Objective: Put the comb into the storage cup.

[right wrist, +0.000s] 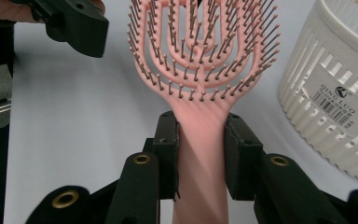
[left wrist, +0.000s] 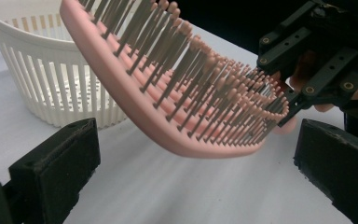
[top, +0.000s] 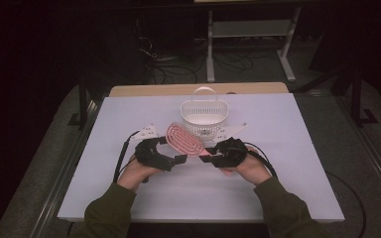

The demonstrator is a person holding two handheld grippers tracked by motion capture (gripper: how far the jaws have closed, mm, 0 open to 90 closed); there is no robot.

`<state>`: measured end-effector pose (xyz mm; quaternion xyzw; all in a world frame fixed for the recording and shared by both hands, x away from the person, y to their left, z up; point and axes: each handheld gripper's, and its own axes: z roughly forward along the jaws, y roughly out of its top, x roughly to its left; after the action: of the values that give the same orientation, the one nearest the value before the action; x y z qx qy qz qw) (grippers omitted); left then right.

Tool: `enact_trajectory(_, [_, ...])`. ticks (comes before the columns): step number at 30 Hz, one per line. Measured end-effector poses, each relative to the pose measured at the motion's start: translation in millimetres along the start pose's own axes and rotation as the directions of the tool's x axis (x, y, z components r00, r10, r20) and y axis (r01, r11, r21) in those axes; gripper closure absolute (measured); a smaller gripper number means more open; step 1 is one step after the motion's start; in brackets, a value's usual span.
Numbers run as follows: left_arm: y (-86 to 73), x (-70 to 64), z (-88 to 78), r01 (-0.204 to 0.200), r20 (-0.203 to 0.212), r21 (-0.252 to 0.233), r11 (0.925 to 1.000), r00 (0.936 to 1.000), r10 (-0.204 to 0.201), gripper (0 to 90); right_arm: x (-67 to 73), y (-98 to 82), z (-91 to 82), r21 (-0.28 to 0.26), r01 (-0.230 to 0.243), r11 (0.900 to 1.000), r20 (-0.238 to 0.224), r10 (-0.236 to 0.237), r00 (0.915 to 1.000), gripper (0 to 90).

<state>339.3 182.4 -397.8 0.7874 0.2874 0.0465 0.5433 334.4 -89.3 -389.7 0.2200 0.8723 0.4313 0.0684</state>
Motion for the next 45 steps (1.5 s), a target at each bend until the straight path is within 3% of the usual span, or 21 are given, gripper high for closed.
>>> enact_trajectory(21, [-0.4, -2.9, 4.8, 0.036, 0.000, -0.020, 0.9992, 0.9994, -0.036, 0.8, 7.0, 0.2, 8.8, 0.008, 0.023, 1.000, -0.019, -0.023, 0.9995, 68.8])
enact_trajectory(38, [0.6, -0.7, 1.2, 0.086, 0.005, -0.050, 0.9951, 0.9963, -0.086, 16.6, 10.0, -1.7, 12.4, 0.014, 0.046, 0.999, -0.003, -0.046, 0.9989, 68.8])
enact_trajectory(45, [1.3, 1.4, -1.8, 0.108, 0.015, -0.058, 0.9925, 0.9942, -0.107, 27.8, 10.8, -1.3, 12.5, 0.008, 0.049, 0.999, 0.005, -0.049, 0.9988, 68.8])
